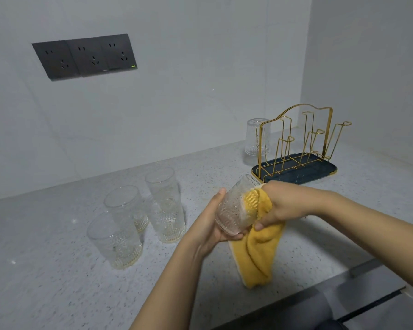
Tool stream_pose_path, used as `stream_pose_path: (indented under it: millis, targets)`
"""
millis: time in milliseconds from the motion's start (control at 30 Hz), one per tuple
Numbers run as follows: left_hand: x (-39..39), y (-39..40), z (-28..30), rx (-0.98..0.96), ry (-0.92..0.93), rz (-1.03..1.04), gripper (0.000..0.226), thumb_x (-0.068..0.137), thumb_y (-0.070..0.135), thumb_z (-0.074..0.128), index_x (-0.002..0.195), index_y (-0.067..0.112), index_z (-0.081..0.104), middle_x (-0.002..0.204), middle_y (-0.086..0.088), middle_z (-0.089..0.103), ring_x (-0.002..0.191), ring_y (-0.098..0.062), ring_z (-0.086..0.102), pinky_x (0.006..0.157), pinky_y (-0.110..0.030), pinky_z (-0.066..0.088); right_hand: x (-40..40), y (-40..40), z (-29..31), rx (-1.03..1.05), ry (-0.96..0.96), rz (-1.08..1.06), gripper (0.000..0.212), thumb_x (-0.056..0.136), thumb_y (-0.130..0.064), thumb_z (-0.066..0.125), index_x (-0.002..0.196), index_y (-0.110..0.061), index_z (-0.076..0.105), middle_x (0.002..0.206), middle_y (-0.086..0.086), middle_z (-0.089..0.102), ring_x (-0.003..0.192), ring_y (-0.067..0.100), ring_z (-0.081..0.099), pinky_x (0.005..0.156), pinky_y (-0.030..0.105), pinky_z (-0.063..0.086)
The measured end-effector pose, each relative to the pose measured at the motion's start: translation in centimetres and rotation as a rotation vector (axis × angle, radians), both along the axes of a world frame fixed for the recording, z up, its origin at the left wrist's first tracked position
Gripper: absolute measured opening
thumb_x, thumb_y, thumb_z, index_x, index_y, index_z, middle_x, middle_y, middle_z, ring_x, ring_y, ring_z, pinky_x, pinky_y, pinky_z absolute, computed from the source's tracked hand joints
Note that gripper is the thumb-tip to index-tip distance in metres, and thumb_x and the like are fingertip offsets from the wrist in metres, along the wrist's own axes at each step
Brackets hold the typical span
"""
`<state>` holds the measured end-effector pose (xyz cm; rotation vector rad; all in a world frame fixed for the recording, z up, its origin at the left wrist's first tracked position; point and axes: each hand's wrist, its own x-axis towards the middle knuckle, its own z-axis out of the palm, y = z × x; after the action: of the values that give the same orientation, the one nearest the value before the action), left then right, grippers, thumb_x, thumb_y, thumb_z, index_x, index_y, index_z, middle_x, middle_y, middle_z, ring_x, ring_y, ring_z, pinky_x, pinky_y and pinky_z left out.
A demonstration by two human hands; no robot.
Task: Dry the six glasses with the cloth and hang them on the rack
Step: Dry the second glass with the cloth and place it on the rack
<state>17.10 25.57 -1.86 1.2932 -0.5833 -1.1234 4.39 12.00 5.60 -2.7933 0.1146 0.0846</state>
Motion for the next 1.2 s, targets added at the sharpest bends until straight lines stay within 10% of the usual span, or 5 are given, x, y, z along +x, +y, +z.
stream_pose_path:
  millis: [100, 233, 667, 1067, 1200]
  targets:
    - [0.6, 0.6, 0.1, -0.100, -0.029, -0.166, 0.080, 0.068, 0.065, 0.075, 0.127, 0.013, 0.059, 0.121, -0.012, 0.069, 0.110, -0.028, 0.067, 0.097, -0.046, 0.051, -0.4, -0.3, 1.6, 0.136, 0.053, 0.051, 0.026, 0.068, -0.033, 0.080, 0.090, -0.021, 0.071, 0.089, -0.008, 0.071, 0.082, 0.008, 0.065, 0.078, 0.024, 0.052]
    - [0.2, 0.8, 0.2, -0.173, 0.041, -0.327, 0.088, 0.041, 0.048, 0.096, 0.109, 0.005, 0.060, 0.095, -0.007, 0.074, 0.089, -0.019, 0.071, 0.082, -0.034, 0.059, -0.2, 0.0, 1.6, 0.249, 0.083, 0.075, 0.023, 0.065, -0.025, 0.083, 0.083, -0.025, 0.068, 0.086, -0.009, 0.071, 0.082, 0.007, 0.067, 0.076, 0.021, 0.052]
    - [-0.7, -1.2, 0.2, -0.581, 0.582, 0.286, 0.099, 0.041, 0.021, 0.101, 0.127, 0.000, 0.057, 0.127, -0.024, 0.062, 0.111, -0.035, 0.066, 0.088, -0.050, 0.057, 1.6, 5.6, -4.1, 1.340, -0.756, -0.607, 0.030, 0.095, -0.041, 0.040, 0.102, -0.033, 0.068, 0.106, -0.001, 0.071, 0.098, 0.015, 0.066, 0.094, 0.038, 0.050]
    - [-1.0, -0.1, 0.3, -0.539, 0.632, 0.284, 0.111, 0.051, 0.037, 0.095, 0.141, -0.003, 0.045, 0.139, -0.028, 0.052, 0.127, -0.039, 0.054, 0.102, -0.052, 0.048, 5.5, 9.8, -4.1, 1.674, -0.711, -0.782, 0.065, 0.089, -0.062, 0.030, 0.118, -0.012, 0.060, 0.110, 0.007, 0.067, 0.104, 0.022, 0.062, 0.095, 0.035, 0.046]
    - [-1.1, 0.1, 0.1, -0.495, 0.638, 0.311, 0.085, 0.064, 0.039, 0.085, 0.133, -0.001, 0.054, 0.130, -0.025, 0.061, 0.113, -0.034, 0.066, 0.088, -0.045, 0.058, 5.4, 11.8, -5.4, 1.445, -0.791, -0.714, 0.068, 0.077, -0.071, 0.028, 0.136, -0.040, 0.041, 0.137, -0.002, 0.052, 0.119, 0.016, 0.053, 0.103, 0.035, 0.041]
